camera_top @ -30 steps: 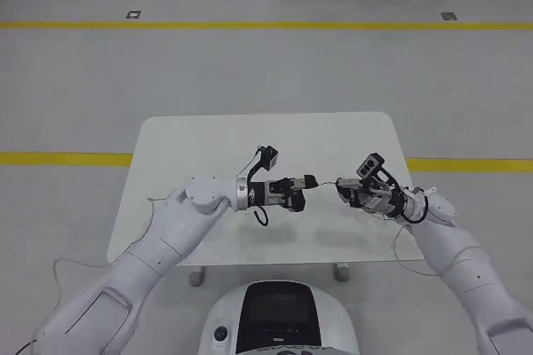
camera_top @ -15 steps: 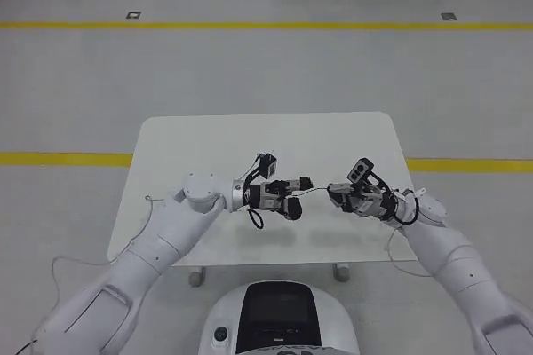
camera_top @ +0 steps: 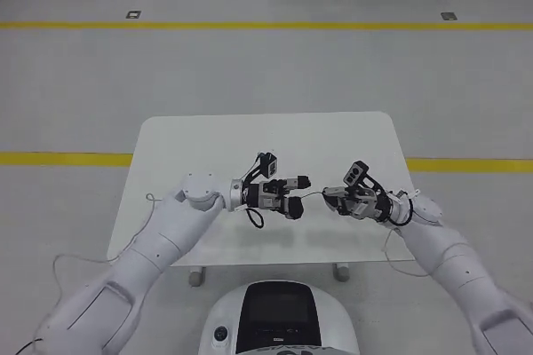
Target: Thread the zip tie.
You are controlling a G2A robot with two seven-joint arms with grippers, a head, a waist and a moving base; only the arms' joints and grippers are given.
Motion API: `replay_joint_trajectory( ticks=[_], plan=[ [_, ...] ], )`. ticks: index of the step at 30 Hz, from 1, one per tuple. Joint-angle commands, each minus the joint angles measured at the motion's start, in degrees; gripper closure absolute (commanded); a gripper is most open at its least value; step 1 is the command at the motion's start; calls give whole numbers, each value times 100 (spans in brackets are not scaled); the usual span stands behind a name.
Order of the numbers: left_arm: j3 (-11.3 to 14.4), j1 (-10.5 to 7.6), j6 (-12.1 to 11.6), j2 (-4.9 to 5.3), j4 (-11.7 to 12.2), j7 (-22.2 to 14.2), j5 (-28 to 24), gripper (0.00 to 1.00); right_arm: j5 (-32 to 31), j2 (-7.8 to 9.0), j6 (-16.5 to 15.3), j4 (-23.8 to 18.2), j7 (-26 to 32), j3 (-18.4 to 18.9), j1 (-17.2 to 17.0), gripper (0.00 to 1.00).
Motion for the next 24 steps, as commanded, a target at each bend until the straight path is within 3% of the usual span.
replay_joint_trajectory(
  ticks=[1, 6, 12, 15, 24],
  plan=[
    [7, 35, 84, 1, -71, 74, -22, 0, 10, -6, 28, -87, -46, 25, -61, 100],
    [20, 11, 293, 0, -79, 198, 1, 0, 216, -39, 4, -282, 70, 41, -190, 100],
    [20, 11, 293, 0, -79, 198, 1, 0, 215, -41, -10, -292, 31, 49, -202, 100],
    [30, 97, 332, 13, -180, 345, 68, 0, 305, -30, 7, -431, -51, 186, -332, 100],
    [-23, 150, 371, 38, -264, 220, -60, 0, 269, -55, 145, -579, 70, 257, -465, 100]
  ],
)
